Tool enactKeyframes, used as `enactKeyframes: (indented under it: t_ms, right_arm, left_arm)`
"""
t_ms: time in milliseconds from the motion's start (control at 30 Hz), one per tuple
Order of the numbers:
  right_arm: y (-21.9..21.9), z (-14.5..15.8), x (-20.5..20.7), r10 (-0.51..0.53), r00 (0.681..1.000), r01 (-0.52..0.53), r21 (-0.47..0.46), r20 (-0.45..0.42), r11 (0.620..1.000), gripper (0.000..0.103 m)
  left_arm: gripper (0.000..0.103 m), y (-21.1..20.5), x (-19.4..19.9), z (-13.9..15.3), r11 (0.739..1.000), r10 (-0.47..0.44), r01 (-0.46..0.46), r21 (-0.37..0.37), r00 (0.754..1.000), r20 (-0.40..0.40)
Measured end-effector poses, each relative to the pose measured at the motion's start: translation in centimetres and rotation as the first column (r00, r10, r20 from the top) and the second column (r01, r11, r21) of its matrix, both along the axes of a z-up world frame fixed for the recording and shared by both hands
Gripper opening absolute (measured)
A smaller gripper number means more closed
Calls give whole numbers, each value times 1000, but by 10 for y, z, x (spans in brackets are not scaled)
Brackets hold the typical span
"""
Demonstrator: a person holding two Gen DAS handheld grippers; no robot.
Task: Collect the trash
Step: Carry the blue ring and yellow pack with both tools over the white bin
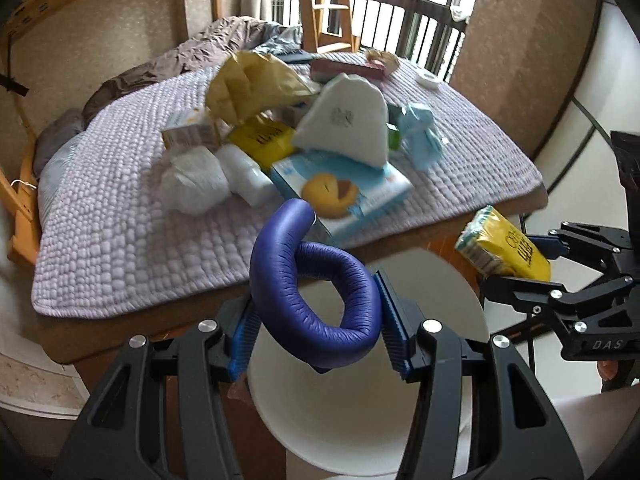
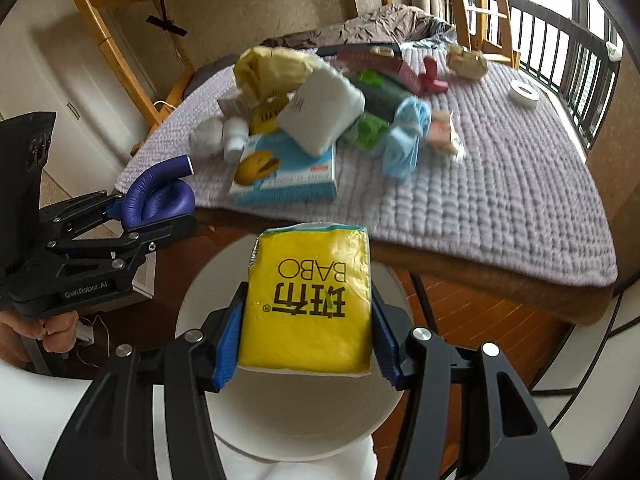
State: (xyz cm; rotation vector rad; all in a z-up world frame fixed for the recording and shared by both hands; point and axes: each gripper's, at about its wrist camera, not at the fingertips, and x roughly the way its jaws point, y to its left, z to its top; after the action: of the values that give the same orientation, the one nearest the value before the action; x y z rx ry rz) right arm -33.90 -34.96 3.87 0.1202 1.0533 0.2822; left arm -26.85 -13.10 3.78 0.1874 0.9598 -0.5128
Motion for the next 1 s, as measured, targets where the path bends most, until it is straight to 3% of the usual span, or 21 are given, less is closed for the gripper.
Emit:
enactKeyframes:
  t_ms: [300,1000]
  right_arm:
    - [3,-25,-12,-3,999,2,-14,-45,1000,54]
    - [21,-72,-7,6,993,-14,-67,-115,998,54]
  left_arm:
    - [55,-4,-9,-32,999,-21,23,27,997,-75]
    - [55,-19,-9,-84,994,-7,24,109,988,-152]
